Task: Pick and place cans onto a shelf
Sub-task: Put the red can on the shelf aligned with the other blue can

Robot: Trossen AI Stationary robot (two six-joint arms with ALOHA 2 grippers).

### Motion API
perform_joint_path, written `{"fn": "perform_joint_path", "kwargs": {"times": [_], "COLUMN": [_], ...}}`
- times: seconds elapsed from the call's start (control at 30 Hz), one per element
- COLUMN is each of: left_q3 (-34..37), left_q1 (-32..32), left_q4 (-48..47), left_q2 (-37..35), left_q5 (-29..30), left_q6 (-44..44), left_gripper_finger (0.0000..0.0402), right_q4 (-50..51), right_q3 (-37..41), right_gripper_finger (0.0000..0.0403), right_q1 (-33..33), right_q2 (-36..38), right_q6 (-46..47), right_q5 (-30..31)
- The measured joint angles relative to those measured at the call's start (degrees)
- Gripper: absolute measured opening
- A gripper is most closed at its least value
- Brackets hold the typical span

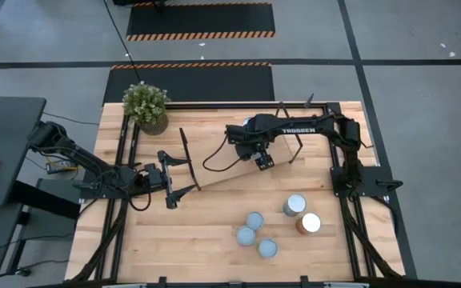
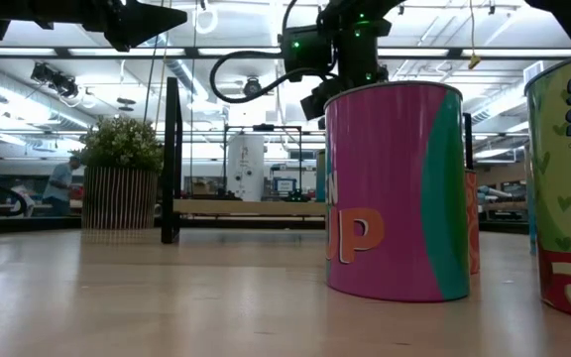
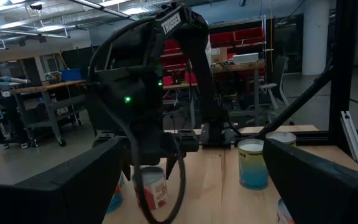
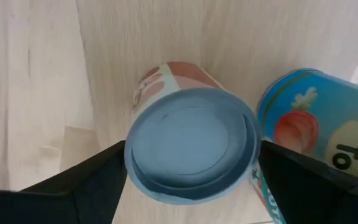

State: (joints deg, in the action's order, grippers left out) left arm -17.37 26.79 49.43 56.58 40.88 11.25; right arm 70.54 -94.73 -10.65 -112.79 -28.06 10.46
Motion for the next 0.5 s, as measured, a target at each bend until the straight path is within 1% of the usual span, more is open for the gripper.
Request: {"fn": "perform_joint_path", "kwargs": {"times": [0.1, 0.2, 0.33, 0.43, 0.5], "left_q3": [0.0, 0.0, 0.0, 0.0, 0.0], "left_q1": [0.0, 0.0, 0.0, 0.0, 0.0], "left_q4": [0.0, 0.0, 0.0, 0.0, 0.0], "left_q2": [0.0, 0.0, 0.0, 0.0, 0.0], "left_q5": [0.0, 0.0, 0.0, 0.0, 0.0], "left_q6": [0.0, 0.0, 0.0, 0.0, 0.0], "left_gripper_finger": [0.0389, 0.0389, 0.0389, 0.0389, 0.0389], "right_q4": [0.2, 0.2, 0.4, 0.3, 0.5], "right_q3": [0.0, 0.0, 0.0, 0.0, 0.0], "right_gripper_finger": [0.0357, 0.0355, 0.0355, 0.0354, 0.0354], "right_q1": [1.1, 2.0, 3.1, 4.0, 4.3], "right_q2": [0.2, 0.3, 0.3, 0.3, 0.3], "right_q6": [0.1, 0.9, 1.5, 3.2, 4.9], "right_q5": [2.3, 5.8, 8.4, 12.0, 12.7]}}
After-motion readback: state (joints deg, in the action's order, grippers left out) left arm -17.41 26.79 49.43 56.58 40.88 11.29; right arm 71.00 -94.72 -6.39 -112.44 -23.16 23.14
